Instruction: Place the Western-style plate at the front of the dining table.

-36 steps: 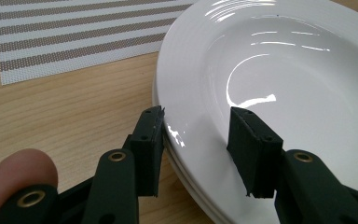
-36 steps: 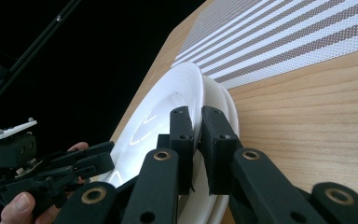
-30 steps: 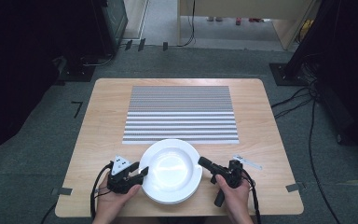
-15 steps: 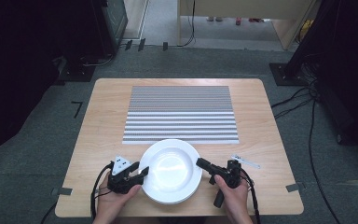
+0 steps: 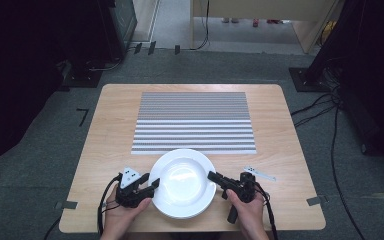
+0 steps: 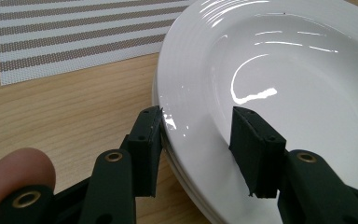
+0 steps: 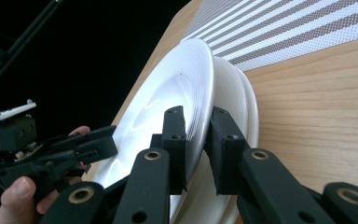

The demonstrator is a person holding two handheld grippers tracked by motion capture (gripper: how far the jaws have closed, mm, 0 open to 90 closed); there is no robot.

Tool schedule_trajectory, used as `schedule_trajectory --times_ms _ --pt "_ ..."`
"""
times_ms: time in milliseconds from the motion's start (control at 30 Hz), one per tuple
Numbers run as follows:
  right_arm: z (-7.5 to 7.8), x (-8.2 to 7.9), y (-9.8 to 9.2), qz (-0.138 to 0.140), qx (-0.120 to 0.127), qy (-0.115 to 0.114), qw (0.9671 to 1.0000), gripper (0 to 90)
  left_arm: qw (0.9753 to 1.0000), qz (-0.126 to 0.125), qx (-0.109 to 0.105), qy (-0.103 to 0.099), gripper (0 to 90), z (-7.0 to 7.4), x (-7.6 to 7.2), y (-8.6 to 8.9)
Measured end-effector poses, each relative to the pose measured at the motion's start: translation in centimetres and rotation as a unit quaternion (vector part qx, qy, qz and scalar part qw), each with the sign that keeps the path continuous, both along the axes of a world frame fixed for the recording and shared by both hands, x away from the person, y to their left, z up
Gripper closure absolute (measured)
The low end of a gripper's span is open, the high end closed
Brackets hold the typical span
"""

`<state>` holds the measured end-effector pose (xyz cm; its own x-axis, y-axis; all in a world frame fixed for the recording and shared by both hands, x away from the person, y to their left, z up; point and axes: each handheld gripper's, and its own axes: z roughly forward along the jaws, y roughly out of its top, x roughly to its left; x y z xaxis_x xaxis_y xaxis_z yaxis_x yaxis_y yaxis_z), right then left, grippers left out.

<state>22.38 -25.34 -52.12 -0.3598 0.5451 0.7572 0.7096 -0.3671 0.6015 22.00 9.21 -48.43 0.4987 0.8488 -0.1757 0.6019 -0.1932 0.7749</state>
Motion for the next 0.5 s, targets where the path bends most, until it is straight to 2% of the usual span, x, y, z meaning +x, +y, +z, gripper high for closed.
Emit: schedule_trajectory --times_ms 200,233,300,500 --pt "-0.04 0.04 0.05 0.004 -0.009 -0.009 0.9999 79.3 0.9999 0.001 -0.013 0.001 54.2 -0.12 0.08 0.22" --pt "-0.06 0.06 0.10 0.006 -0.006 -0.018 0.9998 79.7 0.9999 0.001 -0.015 0.001 53.9 -0.17 0.11 0.27" --pt "0.09 0.04 0.32 0.009 -0.004 -0.029 0.9995 79.7 0.9999 0.001 -0.017 0.002 53.9 -0.27 0.12 0.26" --pt "-0.05 0.13 0.37 0.009 -0.011 -0.038 0.9992 79.1 0.9999 0.000 -0.017 0.000 53.8 -0.33 0.10 0.27"
